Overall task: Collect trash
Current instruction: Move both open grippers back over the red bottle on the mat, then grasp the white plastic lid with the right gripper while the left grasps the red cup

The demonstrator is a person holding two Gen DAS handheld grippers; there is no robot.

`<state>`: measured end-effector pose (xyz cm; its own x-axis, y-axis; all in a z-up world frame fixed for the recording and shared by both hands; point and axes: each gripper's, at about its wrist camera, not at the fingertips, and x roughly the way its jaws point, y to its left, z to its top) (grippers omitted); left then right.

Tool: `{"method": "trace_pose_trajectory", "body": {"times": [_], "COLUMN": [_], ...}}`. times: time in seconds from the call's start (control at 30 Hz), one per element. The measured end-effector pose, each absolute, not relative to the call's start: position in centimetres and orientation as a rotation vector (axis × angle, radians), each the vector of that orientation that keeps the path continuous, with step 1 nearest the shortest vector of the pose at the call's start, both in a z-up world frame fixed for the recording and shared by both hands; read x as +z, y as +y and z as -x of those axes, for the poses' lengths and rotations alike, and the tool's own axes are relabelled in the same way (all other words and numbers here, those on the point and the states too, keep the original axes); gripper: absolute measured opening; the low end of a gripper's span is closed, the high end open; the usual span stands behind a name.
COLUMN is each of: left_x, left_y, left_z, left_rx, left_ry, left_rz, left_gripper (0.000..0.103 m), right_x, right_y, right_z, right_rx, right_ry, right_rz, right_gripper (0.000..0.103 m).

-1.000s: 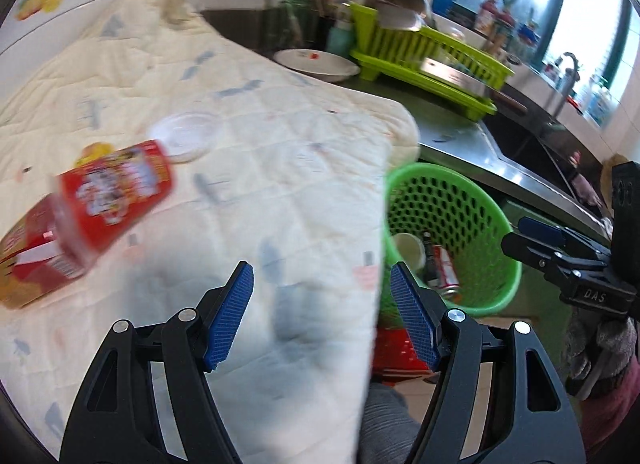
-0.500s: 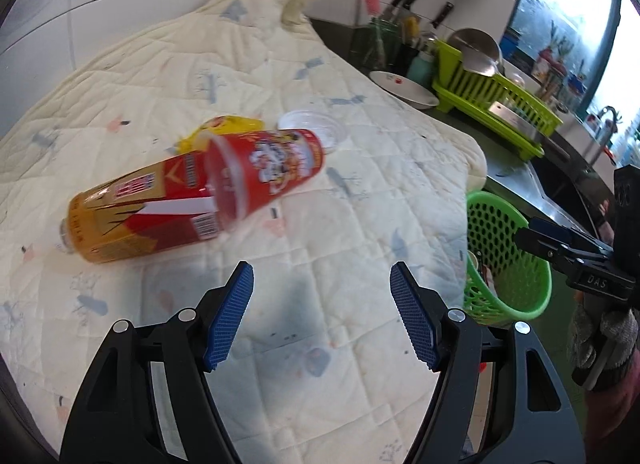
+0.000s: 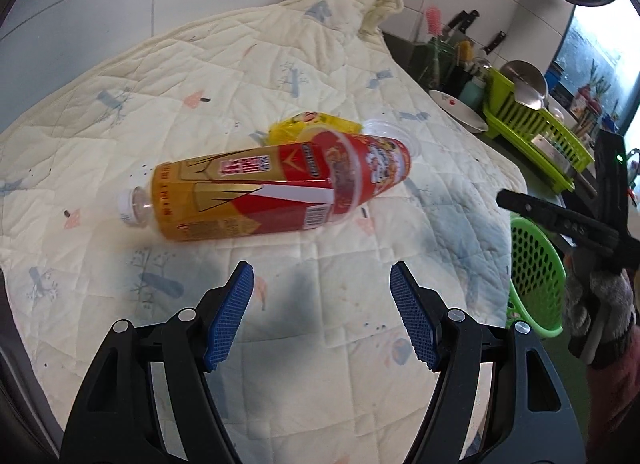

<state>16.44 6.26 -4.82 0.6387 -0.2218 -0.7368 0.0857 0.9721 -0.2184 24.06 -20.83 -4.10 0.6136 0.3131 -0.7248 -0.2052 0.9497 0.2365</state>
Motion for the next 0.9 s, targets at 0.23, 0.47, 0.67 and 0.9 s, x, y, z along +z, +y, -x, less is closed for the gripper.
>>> {"method": "trace_pose_trajectory", "body": {"times": [0.23,0.47,0.67,0.9], "left_x": [-5.6,-5.6,-5.7,-4.7], "left_y": [8.1,8.8,8.9,7.7], "left_z": [-16.8,-16.7,-16.9,-18.3], "left_rx": [-0.155,-0.172,-0.190,-0.223], "left_ry": [0.867,0.851,0.844,0.829], "left_rz": [0.168,0.160,0.146,0.101], "left_gripper": [0.070,0.070,0.070,0.070], "right_x": [-5.6,-6.8,-8.1,-9.9], "right_y": [-19.7,-19.4,-19.7,-19.3], "right_z": [-29.2,-34.2,-37.6,-40.0], "right_rx": [0.310,0.309,0.272,0.221], "right_ry": [0.919,0.956,0.996,1.033], "right_rz": [-0.215,-0.313,-0.405,-0.400], "right_gripper": [0.068,0.059,0.048,0.038]}}
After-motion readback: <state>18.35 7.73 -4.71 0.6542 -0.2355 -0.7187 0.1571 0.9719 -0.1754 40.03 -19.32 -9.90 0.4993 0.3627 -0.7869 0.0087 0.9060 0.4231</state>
